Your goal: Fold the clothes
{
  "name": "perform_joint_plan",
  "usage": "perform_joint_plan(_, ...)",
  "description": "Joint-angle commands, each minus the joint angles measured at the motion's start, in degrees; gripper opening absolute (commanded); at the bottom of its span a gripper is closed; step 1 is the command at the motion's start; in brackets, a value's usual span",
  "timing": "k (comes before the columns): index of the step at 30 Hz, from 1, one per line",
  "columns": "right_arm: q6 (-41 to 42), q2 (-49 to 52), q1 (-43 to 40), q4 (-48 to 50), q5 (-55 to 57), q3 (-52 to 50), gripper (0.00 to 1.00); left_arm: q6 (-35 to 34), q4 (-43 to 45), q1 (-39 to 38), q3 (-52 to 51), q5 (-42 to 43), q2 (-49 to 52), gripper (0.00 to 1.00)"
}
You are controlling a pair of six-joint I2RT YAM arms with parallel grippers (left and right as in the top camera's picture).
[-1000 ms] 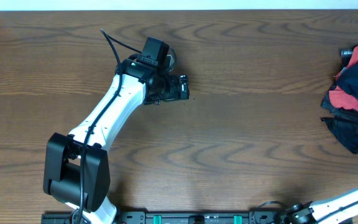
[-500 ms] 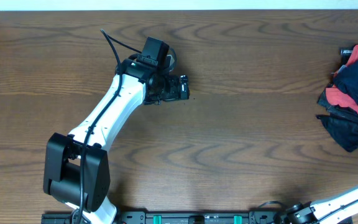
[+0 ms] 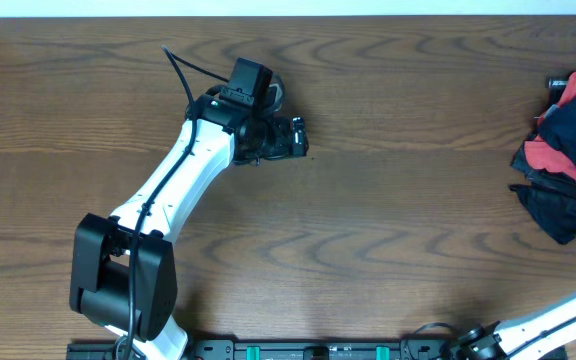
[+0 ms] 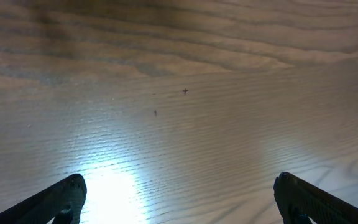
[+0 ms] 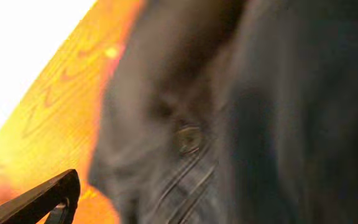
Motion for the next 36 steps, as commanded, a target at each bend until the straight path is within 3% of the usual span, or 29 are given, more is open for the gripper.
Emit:
perform_joint_plan(1,1.6,-9.4,4.4,1.0,8.4,0.6,0.99,1.2,0.2,-0.1,-0.2,1.4,0.6,0.98)
perform_joint_plan(10,5.5,-17.6,11.0,0.9,20.1,0.6,0.99,1.2,-0.4,-0.1,-0.2,2.0,1.7,0.98)
perform_joint_plan(27,4.6,-14.7,14.8,-2.2,17.7,0.5,0.99,1.2,-0.3,-0.1,-1.4,2.0,2.1,0.98)
perform_joint_plan(28,4.6,-14.2,15.5,-2.8,17.7,0.5,0.93,1.2,-0.3,-0.1,-1.4,2.1,2.2,0.98)
perform_joint_plan(29,4.6,-13.7,16.2,-3.6,17.8,0.5,0.75,1.2,-0.3,-0.1,-1.4,2.4,2.2,0.98)
perform_joint_plan(30,5.0,-13.2,17.0,-4.3,18.1,0.5,0.51,1.2,-0.3,-0.1,-1.4,2.4,2.4,0.98)
perform_joint_plan(31,6.0,-12.5,17.9,-5.0,18.4,0.5,0.15,1.2,-0.3,-0.2,-1.4,2.4,2.6,0.98)
perform_joint_plan(32,6.6,-12.1,18.5,-5.5,18.4,0.5,0.01,1.5,-0.3,-0.2,-1.4,2.4,2.8,0.98)
perform_joint_plan(35,8.1,-9.8,20.5,-6.8,18.5,0.4,0.01,2.5,-0.4,-0.3,-1.4,2.4,4.6,0.97)
perform_joint_plan(36,8.0,-9.3,21.0,-7.4,18.6,0.4,0.01,2.4,-0.4,-0.4,-1.4,2.4,5.2,0.88)
